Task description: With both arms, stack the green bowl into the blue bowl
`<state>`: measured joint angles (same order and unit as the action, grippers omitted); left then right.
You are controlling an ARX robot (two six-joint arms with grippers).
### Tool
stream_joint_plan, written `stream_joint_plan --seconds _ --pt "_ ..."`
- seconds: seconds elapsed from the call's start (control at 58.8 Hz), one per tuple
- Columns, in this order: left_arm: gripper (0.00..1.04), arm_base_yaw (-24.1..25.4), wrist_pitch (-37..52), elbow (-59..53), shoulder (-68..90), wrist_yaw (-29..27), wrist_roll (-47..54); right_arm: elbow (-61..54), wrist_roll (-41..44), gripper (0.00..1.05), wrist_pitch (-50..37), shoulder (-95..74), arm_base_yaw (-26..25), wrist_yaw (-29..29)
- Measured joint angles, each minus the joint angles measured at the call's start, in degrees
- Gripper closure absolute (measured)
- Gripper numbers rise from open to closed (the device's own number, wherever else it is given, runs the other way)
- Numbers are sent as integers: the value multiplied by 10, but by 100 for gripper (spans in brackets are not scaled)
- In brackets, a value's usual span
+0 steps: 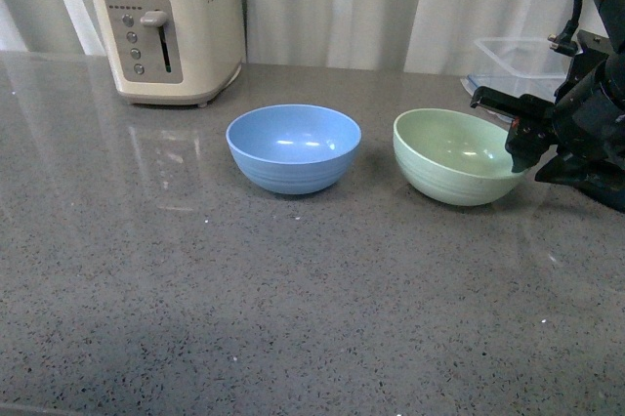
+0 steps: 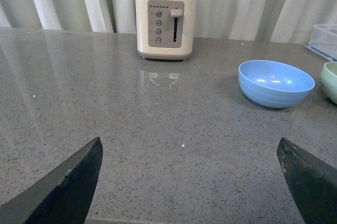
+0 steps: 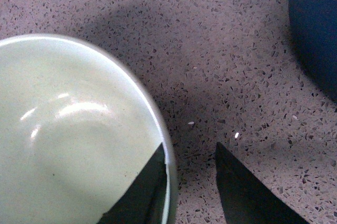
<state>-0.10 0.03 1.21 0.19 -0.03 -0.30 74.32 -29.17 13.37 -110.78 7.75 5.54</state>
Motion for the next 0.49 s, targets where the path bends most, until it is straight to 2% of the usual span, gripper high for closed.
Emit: stream_joint_plan --seconds 0.136,0.17,0.493 --pt "7 0 0 0 0 0 0 0 -3 101 2 -1 0 2" --pt "7 0 0 0 0 0 0 0 -4 103 1 1 0 0" --pt "7 0 0 0 0 0 0 43 3 104 16 52 19 -13"
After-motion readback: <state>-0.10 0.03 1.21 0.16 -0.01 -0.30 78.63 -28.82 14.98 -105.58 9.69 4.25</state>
